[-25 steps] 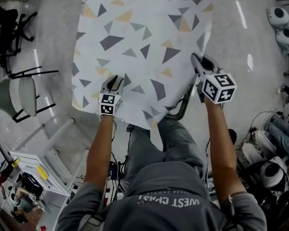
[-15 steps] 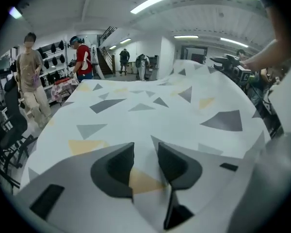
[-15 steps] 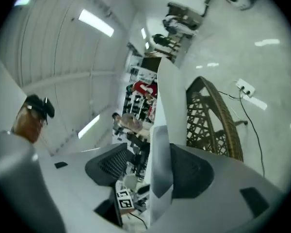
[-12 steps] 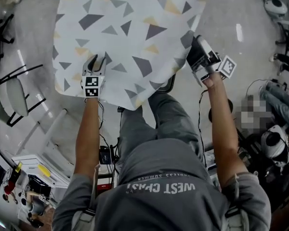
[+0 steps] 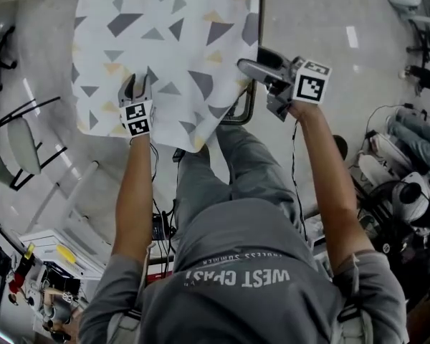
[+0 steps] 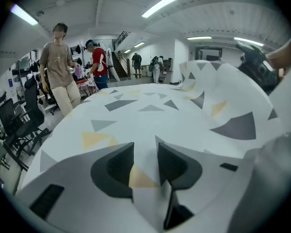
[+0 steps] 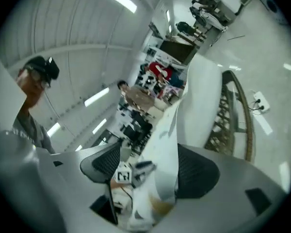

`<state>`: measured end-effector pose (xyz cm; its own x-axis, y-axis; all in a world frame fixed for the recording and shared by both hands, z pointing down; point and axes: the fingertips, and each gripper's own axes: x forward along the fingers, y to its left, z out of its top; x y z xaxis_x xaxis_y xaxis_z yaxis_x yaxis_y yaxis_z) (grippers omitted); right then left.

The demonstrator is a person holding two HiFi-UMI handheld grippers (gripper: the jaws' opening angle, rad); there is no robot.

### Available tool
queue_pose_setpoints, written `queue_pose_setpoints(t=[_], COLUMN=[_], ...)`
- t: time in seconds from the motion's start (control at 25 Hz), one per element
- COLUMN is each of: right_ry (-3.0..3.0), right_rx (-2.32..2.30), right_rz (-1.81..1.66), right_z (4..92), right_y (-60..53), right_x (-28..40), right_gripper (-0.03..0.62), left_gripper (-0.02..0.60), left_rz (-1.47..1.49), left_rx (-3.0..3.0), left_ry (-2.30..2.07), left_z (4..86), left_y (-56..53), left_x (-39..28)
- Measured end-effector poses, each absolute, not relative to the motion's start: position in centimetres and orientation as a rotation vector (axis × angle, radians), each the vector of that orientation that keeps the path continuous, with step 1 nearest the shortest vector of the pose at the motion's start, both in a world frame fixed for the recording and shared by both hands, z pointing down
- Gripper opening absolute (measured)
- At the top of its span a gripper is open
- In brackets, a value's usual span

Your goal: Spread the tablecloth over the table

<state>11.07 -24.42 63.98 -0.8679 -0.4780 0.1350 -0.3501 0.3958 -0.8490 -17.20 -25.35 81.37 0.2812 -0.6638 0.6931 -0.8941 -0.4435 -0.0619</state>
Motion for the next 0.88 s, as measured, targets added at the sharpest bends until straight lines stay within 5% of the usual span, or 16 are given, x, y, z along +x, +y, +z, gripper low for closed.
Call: queue_pose_setpoints(t=[0.2,0.32,0.48,0.64,0.88], right_ry=[2.541,2.513,2.525,2.466,2.558], right_rx=[-0.892,-0.761,-0.629,-0.584,-1.030], right_rz=[-1.781,-1.751,-1.937,-2.030,-2.171], right_z=[73.7,70.3,67.0,64.2,71.7], right_y=[-13.7,-11.7,-10.2,-10.9,-9.8], right_x=[14.0,13.5,11.7,10.8,15.4], right_gripper=[0.322,0.136,0.070,0.053,0.011], left_gripper=[0.135,0.135,0.132,0.130,0.123], left_rz=[0.950,0.937,0.918,0.912,0.911], left_rx=[2.217,2.190,2.142,2.124,2.104], left_ry=[-1.407,-1.421,-1.440,-1.460,-1.495], left_z=[81.7,81.7,81.9,81.7,81.6], left_y=[-25.4,-25.3,-25.1,-25.1,-24.8], left_x=[-17.3,-17.3,-17.6,-17.4,-17.4])
